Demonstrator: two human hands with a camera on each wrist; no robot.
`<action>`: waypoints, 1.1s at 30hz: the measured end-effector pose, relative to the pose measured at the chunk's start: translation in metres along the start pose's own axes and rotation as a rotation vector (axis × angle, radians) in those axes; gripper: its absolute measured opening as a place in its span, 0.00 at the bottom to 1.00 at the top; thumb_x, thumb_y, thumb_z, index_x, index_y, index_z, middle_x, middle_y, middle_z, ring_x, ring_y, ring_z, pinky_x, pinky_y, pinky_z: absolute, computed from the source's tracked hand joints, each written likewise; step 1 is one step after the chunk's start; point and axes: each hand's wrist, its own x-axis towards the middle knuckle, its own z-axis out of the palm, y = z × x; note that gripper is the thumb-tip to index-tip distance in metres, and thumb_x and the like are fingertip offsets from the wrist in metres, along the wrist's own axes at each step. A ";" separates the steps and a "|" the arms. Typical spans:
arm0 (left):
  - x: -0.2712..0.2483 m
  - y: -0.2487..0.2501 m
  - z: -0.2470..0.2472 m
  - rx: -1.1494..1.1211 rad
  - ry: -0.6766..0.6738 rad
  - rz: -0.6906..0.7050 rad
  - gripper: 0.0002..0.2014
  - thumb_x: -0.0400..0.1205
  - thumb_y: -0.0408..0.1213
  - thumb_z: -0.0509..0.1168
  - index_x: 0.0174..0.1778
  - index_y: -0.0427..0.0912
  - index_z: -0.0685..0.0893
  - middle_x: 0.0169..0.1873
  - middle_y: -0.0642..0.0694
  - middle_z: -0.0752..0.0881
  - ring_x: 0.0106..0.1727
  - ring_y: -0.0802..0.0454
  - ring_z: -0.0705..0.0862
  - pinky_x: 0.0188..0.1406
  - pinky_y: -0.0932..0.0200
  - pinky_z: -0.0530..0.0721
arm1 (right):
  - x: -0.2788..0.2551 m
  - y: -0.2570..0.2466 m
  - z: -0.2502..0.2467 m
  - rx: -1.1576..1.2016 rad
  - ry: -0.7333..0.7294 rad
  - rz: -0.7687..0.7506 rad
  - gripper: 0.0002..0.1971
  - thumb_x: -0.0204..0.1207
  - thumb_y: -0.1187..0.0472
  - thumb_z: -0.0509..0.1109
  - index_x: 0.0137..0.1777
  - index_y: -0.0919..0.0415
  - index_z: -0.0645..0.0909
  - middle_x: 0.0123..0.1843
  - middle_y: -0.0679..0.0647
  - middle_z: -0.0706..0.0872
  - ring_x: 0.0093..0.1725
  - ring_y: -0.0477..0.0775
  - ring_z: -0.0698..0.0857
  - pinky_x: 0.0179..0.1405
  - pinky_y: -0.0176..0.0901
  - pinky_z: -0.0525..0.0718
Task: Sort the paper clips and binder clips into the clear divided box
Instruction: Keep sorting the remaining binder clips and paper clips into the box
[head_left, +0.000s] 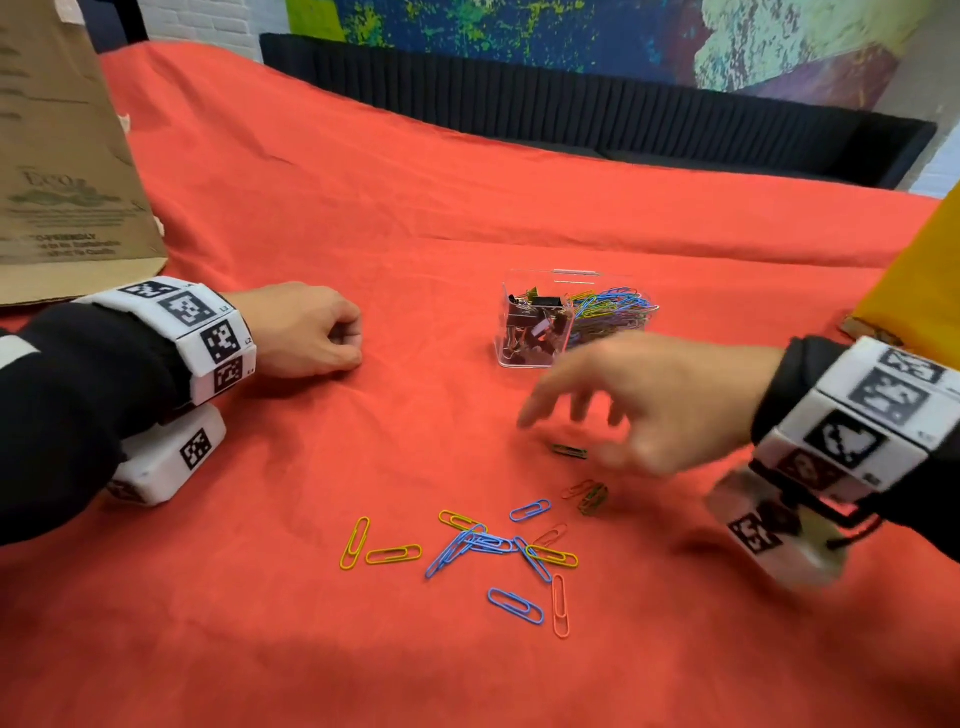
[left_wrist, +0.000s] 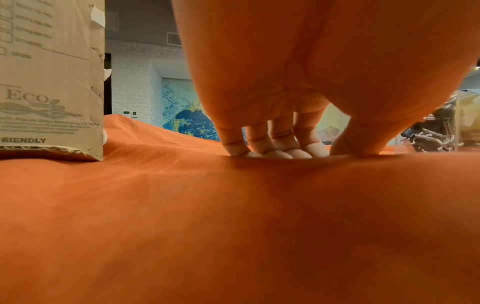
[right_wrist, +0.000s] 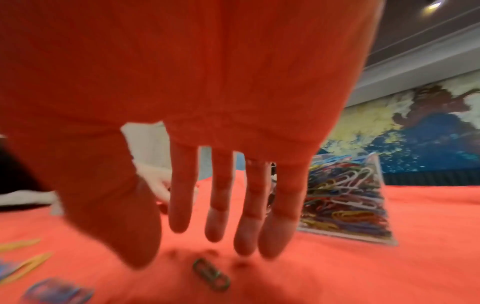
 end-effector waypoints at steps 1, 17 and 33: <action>0.000 0.000 0.000 0.000 0.003 -0.001 0.06 0.77 0.45 0.66 0.39 0.47 0.83 0.33 0.53 0.86 0.38 0.49 0.83 0.40 0.62 0.73 | -0.003 -0.004 0.006 -0.028 -0.063 -0.011 0.29 0.63 0.64 0.69 0.65 0.41 0.83 0.53 0.36 0.83 0.47 0.39 0.84 0.45 0.27 0.81; 0.000 0.000 -0.001 -0.022 0.009 -0.009 0.06 0.77 0.45 0.67 0.39 0.48 0.84 0.32 0.55 0.86 0.35 0.55 0.82 0.41 0.61 0.75 | -0.011 -0.018 0.028 -0.112 -0.020 -0.049 0.13 0.62 0.66 0.64 0.43 0.47 0.78 0.34 0.42 0.82 0.35 0.45 0.79 0.36 0.45 0.82; 0.001 -0.002 0.000 -0.027 0.012 -0.006 0.06 0.76 0.46 0.66 0.38 0.49 0.83 0.32 0.56 0.86 0.37 0.52 0.83 0.44 0.58 0.80 | -0.002 0.009 -0.016 -0.022 0.038 0.125 0.11 0.62 0.68 0.72 0.38 0.49 0.86 0.33 0.45 0.89 0.35 0.45 0.88 0.41 0.43 0.87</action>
